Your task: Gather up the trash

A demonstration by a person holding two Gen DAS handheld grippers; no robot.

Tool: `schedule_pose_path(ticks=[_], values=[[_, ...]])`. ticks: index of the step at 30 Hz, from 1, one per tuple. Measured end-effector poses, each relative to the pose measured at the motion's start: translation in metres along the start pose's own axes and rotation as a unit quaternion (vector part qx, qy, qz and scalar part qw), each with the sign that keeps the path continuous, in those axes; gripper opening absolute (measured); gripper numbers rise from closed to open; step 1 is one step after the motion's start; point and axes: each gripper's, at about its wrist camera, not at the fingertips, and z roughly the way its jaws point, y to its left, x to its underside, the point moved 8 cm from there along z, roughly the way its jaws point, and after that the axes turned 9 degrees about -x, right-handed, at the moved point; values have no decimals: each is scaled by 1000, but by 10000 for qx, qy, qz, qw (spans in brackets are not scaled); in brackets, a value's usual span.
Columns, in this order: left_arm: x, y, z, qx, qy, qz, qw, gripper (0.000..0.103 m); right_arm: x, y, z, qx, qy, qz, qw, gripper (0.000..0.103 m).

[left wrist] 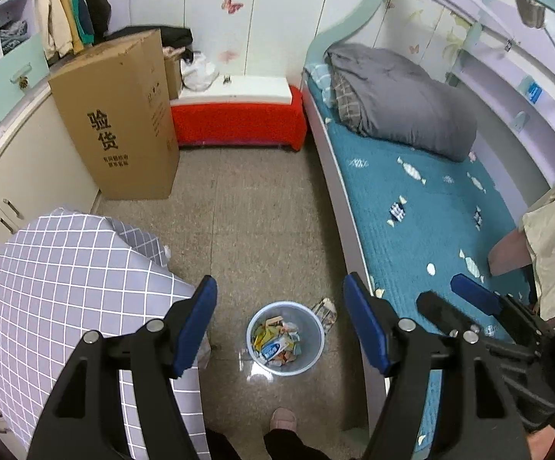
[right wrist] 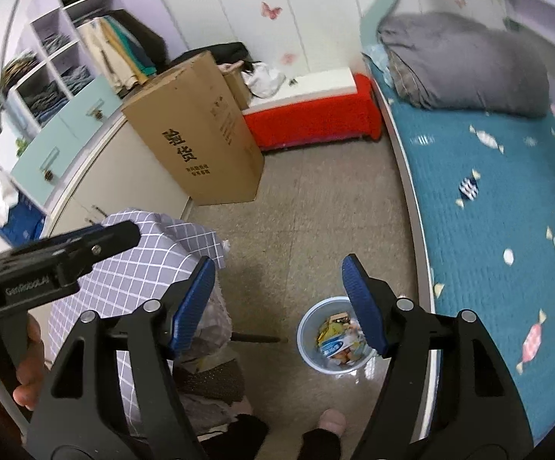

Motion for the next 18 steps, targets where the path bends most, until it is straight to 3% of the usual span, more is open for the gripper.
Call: schedule_pose_path(ticks=[11, 18], values=[[11, 9, -79, -117, -912, 132, 9957, 75, 8, 49, -60, 75, -662, -407, 9970, 71], [32, 33, -147, -182, -1603, 327, 9864, 79, 25, 101, -108, 230, -1250, -462, 9908, 74]])
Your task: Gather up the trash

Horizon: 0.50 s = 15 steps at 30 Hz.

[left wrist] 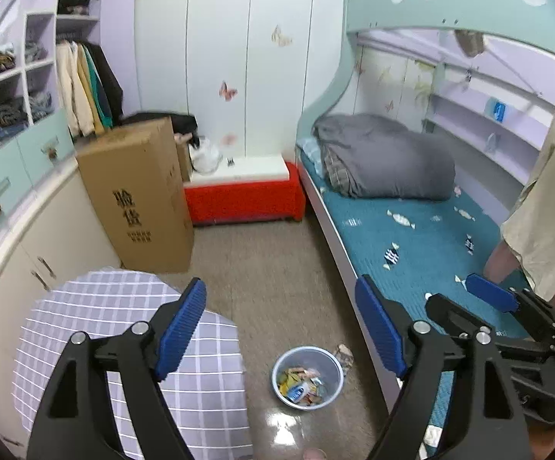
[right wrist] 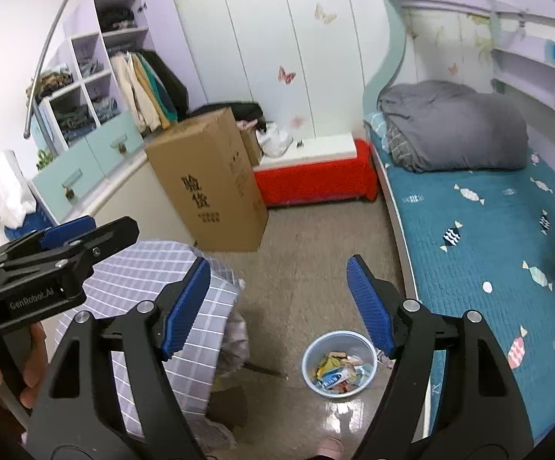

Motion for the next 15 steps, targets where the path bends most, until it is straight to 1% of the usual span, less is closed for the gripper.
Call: schedule_pose_path(ticks=[3, 8, 15], values=[[5, 17, -34, 12, -253, 68, 9997, 80, 3, 23, -20, 82, -231, -4, 9997, 76], [16, 36, -76, 122, -518, 132, 9985, 83, 13, 62, -56, 270, -638, -27, 9976, 78], [28, 54, -117, 327, -781, 178, 9963, 88, 28, 101, -94, 499, -953, -90, 9942, 81]])
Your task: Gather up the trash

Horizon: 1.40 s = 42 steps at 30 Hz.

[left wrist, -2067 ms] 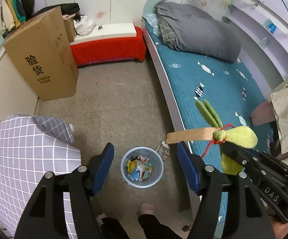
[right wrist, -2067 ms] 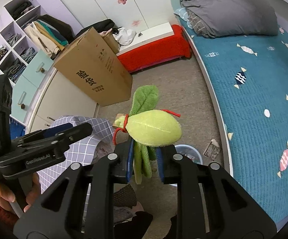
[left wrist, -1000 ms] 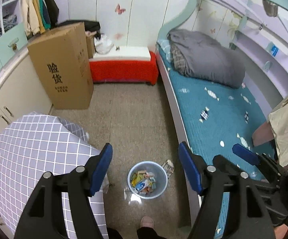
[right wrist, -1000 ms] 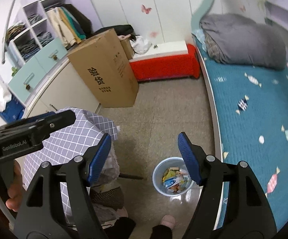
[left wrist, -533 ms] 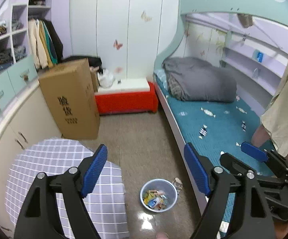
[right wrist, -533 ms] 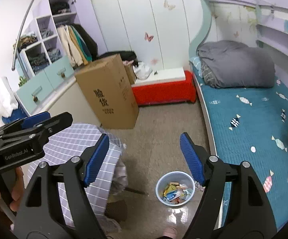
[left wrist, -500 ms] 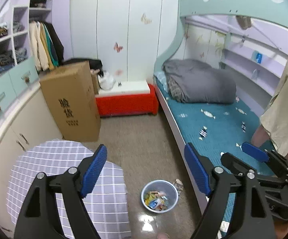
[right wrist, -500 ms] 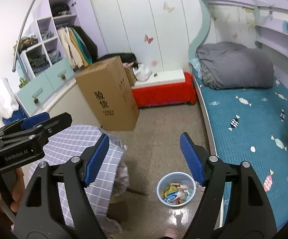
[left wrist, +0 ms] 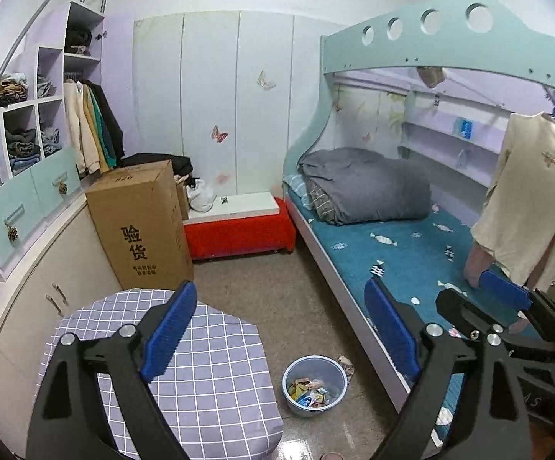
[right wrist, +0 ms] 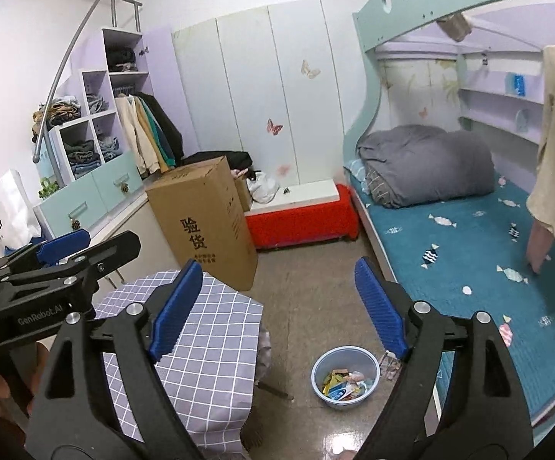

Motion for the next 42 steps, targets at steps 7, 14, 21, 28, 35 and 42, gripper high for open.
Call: schedule_pose_path(ticks=[7, 14, 21, 28, 35, 42], values=[[3, 5, -28, 77, -163, -46, 9998, 91, 3, 17, -30, 115, -134, -44, 9998, 83], [8, 7, -45, 40, -254, -77, 9996, 91, 3, 23, -44, 150, -184, -104, 9997, 86], [13, 12, -50, -112, -203, -108, 9997, 91, 9, 23, -50, 138, -151, -109, 9997, 87], [13, 16, -52, -176, -195, -90, 9996, 91, 11, 25, -52, 116, -125, -104, 9998, 87], [12, 15, -54, -168, -217, -57, 9996, 91, 11, 25, -52, 92, -112, -99, 9998, 88], [11, 11, -55, -141, -230, -37, 9996, 91, 11, 24, -52, 86, -90, -74, 9999, 88]])
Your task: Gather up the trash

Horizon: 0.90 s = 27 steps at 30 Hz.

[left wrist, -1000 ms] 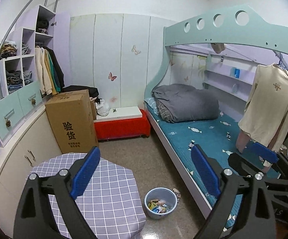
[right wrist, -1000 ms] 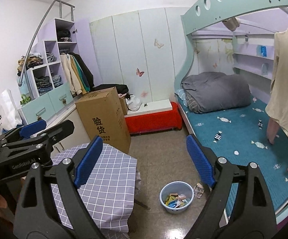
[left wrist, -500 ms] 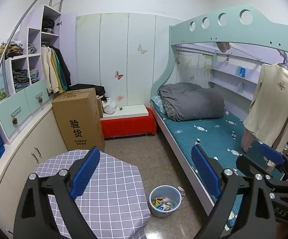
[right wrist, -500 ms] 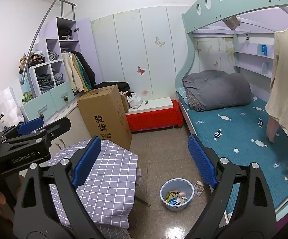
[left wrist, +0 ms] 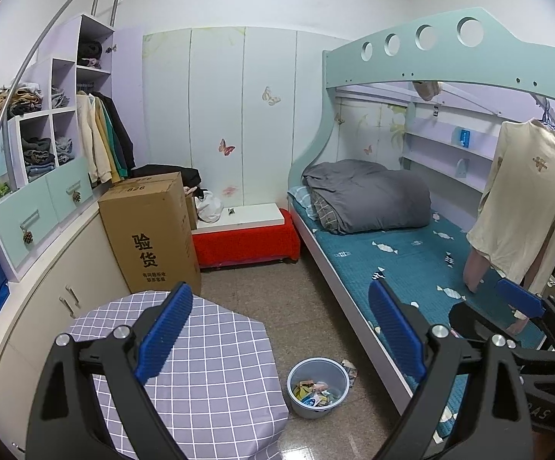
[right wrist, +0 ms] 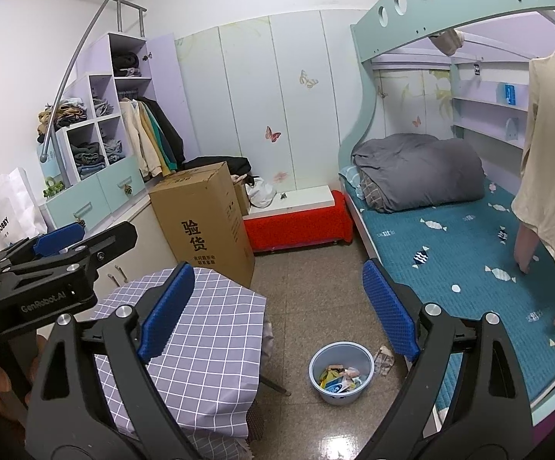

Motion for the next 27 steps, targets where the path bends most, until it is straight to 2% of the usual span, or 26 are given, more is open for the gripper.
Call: schedule_pose_path(ticks=[27], values=[[-1, -3, 1, 32, 26, 6, 10000, 91, -2, -10, 4, -53, 58, 100, 9999, 88]])
